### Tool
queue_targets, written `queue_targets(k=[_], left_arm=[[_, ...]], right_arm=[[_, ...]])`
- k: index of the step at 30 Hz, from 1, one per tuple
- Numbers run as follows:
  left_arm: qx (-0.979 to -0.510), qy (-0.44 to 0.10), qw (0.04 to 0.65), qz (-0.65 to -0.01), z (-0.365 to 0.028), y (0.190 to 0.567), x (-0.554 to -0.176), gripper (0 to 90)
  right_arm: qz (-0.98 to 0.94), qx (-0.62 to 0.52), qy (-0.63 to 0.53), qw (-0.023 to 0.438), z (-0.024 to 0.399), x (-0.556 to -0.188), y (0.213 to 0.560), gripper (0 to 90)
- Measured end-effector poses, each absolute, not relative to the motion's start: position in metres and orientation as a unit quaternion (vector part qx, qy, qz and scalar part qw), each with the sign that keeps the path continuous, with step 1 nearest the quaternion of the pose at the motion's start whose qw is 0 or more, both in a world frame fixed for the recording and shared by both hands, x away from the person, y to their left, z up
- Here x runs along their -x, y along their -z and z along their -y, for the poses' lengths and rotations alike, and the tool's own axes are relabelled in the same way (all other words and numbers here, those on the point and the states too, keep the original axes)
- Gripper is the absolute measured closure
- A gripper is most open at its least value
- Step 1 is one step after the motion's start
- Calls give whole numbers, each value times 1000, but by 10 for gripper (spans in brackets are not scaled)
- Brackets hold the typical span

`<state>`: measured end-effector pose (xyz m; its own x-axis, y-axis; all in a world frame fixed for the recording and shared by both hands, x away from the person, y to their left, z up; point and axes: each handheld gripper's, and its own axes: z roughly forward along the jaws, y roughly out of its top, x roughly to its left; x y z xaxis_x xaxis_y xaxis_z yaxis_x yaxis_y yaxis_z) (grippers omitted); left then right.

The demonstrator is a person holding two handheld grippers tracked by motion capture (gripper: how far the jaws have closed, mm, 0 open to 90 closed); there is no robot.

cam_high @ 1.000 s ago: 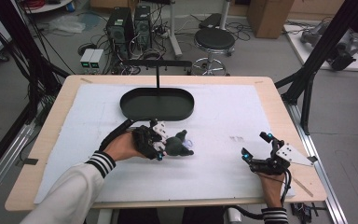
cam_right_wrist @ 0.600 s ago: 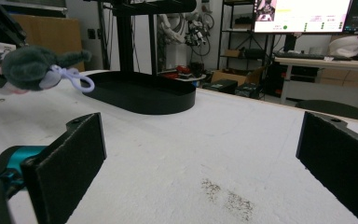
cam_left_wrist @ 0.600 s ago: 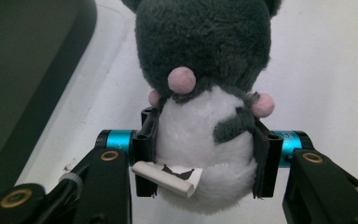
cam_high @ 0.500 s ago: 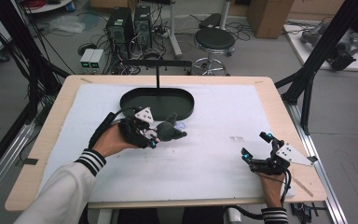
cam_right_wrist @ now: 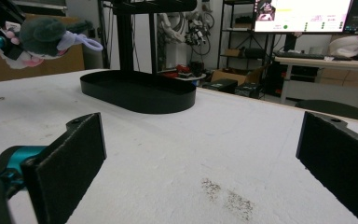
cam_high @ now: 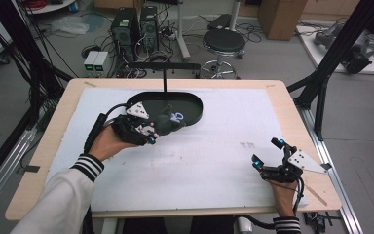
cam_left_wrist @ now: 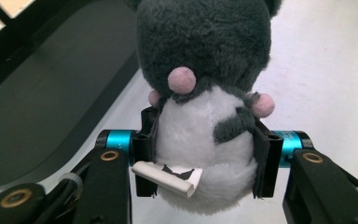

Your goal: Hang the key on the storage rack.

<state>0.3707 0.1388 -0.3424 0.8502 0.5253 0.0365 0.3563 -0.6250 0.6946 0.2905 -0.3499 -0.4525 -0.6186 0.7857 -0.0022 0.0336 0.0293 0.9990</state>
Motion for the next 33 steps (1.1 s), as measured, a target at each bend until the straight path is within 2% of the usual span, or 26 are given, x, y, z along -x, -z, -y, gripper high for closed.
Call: queue_targets(k=[22,33], left_arm=[[-840,-187,359,-362,-189,324,-387,541],[-821,-197,363,-395,-214,317,-395,540]], right_arm=[[-651,-314,-621,304,350,-291,453,3],[-651,-314,-621,303,350,-290,453,4]])
